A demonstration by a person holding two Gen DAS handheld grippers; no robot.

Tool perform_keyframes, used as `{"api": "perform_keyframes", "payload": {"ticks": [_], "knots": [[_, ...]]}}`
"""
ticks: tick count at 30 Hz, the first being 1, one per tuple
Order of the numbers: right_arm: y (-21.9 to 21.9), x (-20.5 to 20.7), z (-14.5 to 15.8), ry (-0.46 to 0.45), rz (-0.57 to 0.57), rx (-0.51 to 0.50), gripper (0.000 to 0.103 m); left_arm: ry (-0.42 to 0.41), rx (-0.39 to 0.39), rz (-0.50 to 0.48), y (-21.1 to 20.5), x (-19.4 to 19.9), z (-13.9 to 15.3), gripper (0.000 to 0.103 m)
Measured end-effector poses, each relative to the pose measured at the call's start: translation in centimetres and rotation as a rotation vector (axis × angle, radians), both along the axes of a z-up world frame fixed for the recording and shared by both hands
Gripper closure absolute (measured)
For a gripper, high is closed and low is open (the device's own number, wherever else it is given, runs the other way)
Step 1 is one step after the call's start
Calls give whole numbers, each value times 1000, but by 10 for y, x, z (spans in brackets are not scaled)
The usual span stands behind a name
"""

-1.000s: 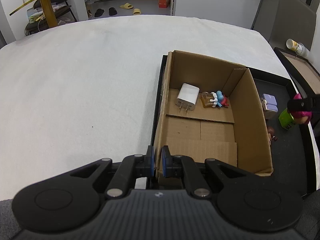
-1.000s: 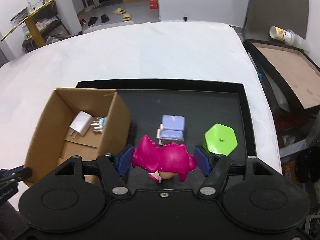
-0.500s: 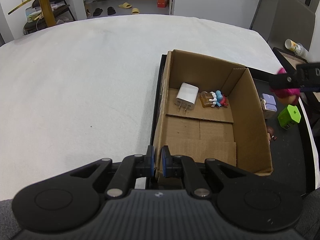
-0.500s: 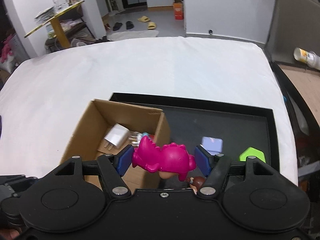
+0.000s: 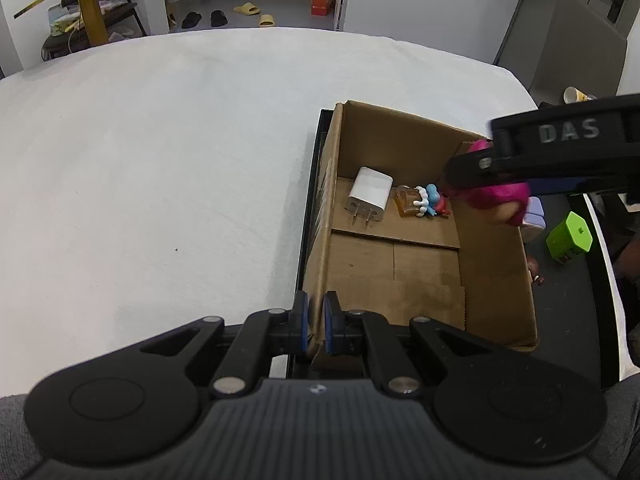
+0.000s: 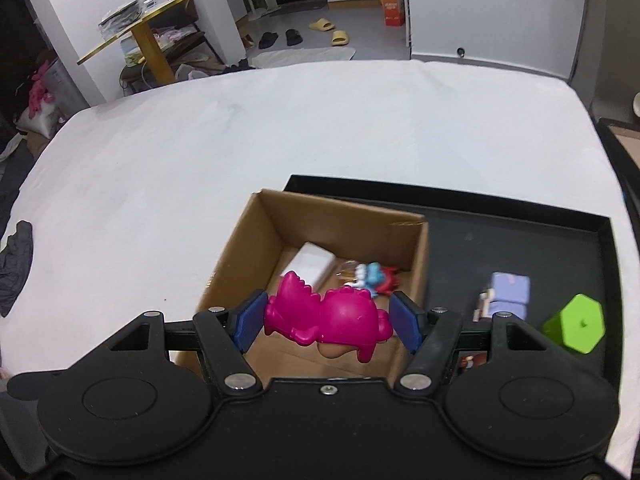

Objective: Organize rigid objects
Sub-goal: 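Carry the pink figure into the cardboard box and open the right tool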

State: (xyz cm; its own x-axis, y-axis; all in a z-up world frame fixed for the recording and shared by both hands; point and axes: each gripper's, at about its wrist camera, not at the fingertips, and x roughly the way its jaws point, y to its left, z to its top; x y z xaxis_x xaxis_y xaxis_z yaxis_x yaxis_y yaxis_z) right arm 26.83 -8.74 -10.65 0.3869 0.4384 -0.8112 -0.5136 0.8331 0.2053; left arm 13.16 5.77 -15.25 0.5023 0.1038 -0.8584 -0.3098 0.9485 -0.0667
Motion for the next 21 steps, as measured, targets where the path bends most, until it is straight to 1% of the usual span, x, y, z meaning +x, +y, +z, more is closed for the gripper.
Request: {"api": "perform_keyframes", "payload": {"ticks": [6, 12, 15, 19, 21], "knots": [[15, -2, -11, 56, -4, 15, 38, 3, 1, -1, 1, 2, -1, 96], [20, -1, -23, 116, -28, 38, 37, 5, -2, -1, 2, 3, -2, 96], [20, 0, -27, 146, -52, 76, 36, 6, 2, -1, 1, 3, -2, 96], [15, 2, -28, 172, -87, 175, 33, 9, 4, 4, 0, 4, -3, 96], [15, 3, -29, 183, -84, 186, 33, 8, 3, 5, 0, 4, -3, 96]]}}
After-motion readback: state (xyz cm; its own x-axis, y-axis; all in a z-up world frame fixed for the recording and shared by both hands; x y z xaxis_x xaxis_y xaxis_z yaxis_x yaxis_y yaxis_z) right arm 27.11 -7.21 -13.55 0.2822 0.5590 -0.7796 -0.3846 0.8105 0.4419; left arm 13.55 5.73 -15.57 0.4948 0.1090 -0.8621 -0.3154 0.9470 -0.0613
